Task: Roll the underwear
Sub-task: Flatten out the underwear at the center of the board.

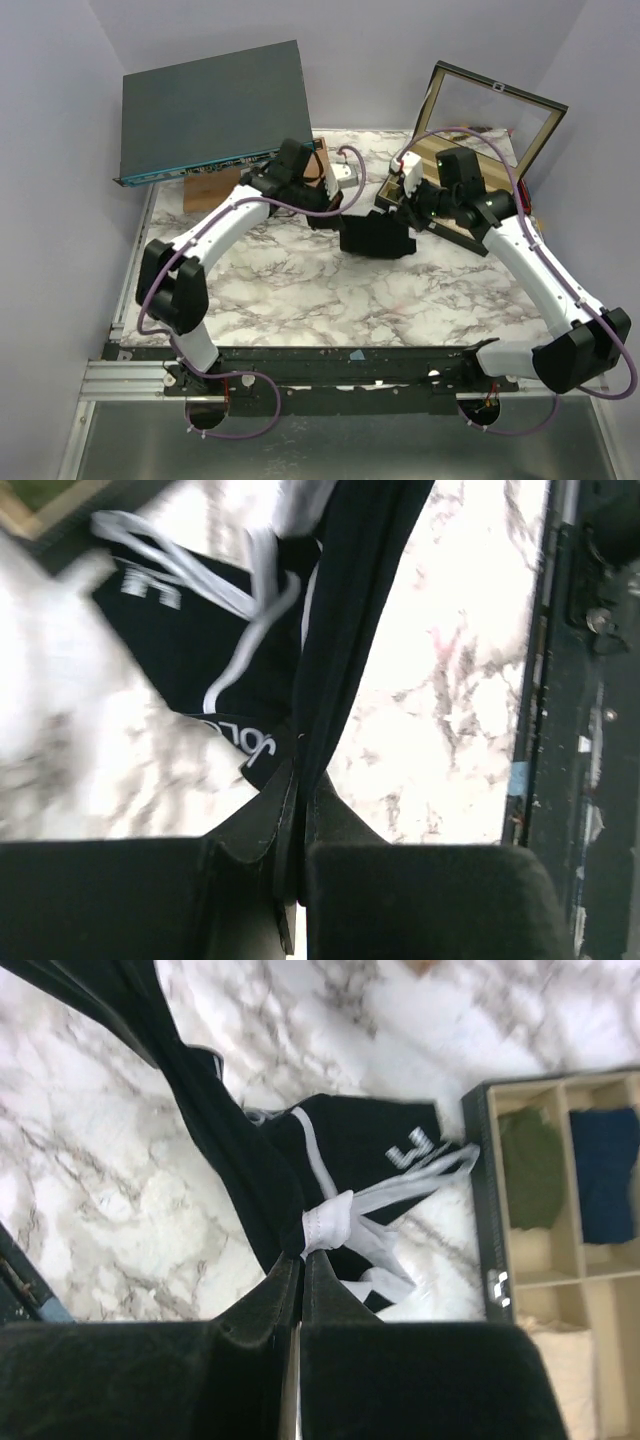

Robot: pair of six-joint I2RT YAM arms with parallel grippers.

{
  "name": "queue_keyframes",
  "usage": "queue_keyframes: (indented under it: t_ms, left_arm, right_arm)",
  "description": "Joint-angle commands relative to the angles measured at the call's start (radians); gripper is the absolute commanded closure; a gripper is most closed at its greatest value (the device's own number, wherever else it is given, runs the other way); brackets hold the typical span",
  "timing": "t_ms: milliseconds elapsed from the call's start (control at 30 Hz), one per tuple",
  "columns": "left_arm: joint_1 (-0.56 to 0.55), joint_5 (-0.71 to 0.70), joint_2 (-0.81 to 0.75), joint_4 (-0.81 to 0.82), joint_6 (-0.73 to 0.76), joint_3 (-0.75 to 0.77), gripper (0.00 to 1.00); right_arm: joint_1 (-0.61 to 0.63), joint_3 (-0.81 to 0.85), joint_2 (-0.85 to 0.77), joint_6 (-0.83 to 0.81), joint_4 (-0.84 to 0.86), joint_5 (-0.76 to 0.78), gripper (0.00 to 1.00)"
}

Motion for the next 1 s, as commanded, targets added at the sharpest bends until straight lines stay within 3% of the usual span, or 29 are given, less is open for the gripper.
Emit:
queue_keyframes:
  t_ms: [0, 167, 367, 500, 600, 767, 967]
  left_arm:
    - [0.009, -0.189, -0.141, -0.187, 0.036, 0.154, 1.00]
    - [0.001, -0.229, -0.193, -0.305, 0.042, 0.228, 1.00]
    - [-0.055, -0.309, -0.274, -0.331, 0.055, 0.113, 1.00]
    - [-0.059, -0.361, -0.319, -0.333, 0.034, 0.084, 1.00]
    - [-0.058, -0.444, -0.330, -0.326, 0.016, 0.106, 1.00]
    - [-0.056, -0.607, -0.271, -0.299, 0.001, 0.236, 1.00]
    - [-0.030, -0.725, -0.077, -0.354, 0.029, 0.566, 1.00]
  right_arm:
    - [-0.002, 0.142, 0.038, -0.045, 0.016, -0.033, 0.99]
    - [-0.002, 0.159, 0.032, -0.095, -0.043, -0.157, 0.99]
    - [0.000, 0.084, -0.053, -0.100, -0.059, -0.240, 0.99]
    - [0.001, 0.083, -0.102, -0.073, -0.035, -0.188, 0.99]
    - [0.001, 0.092, -0.123, 0.005, 0.052, -0.064, 0.99]
    - [0.001, 0.139, -0.070, 0.052, 0.162, 0.126, 0.99]
    - [0.001, 0.281, 0.075, 0.017, 0.240, 0.196, 0.99]
